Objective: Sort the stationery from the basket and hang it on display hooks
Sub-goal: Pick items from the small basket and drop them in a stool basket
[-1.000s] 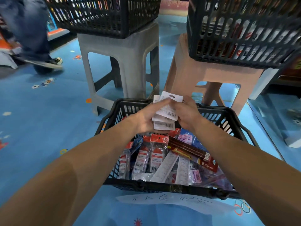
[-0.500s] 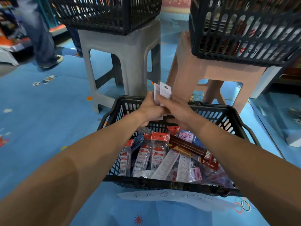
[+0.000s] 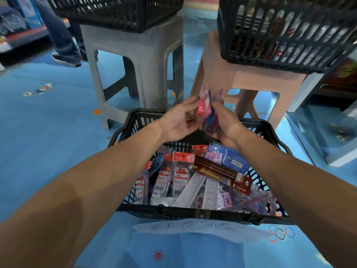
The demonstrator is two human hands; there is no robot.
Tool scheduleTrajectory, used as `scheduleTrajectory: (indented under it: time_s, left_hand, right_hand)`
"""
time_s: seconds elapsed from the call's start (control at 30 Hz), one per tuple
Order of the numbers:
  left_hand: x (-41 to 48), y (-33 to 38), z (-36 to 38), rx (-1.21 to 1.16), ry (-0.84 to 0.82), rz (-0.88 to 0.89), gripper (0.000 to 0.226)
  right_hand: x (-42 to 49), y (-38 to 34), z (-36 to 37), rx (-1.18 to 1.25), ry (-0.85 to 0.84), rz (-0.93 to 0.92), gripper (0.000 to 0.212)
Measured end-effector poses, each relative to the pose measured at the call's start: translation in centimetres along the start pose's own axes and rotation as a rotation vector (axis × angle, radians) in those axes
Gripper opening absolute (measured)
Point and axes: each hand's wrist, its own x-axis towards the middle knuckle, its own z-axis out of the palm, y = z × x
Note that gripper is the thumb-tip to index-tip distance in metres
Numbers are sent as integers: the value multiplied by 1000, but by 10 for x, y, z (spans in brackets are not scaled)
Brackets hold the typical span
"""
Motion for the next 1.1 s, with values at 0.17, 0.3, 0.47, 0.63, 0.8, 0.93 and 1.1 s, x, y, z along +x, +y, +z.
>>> scheduleTrajectory:
  time_s: [0.17, 0.3, 0.47, 0.63, 0.8, 0.93, 1.1]
  left_hand:
    - [7, -9, 1, 149, 39, -33, 16]
    - [7, -17, 17, 219, 4, -104, 47]
    - [13, -25, 34, 126, -31, -145, 45]
    - [18, -33, 40, 91, -51, -129, 27]
    - [22, -40, 31, 183, -48, -196, 31]
    - [26, -50, 24, 322, -56, -256, 31]
    - [30, -57, 21, 388, -54, -266, 15]
  right_hand:
    - [-6, 6, -21, -19, -29, -65, 41]
    - [-4, 9, -31, -11, 7, -120, 51]
    - [-6, 12, -42, 37, -21, -157, 40]
    - [-9, 20, -57, -115, -18, -133, 34]
    - [-10, 34, -78, -363, -28, 52, 44]
    - [-11, 51, -92, -1037, -166, 165, 30]
    - [-24, 69, -98, -1485, -410, 350, 76]
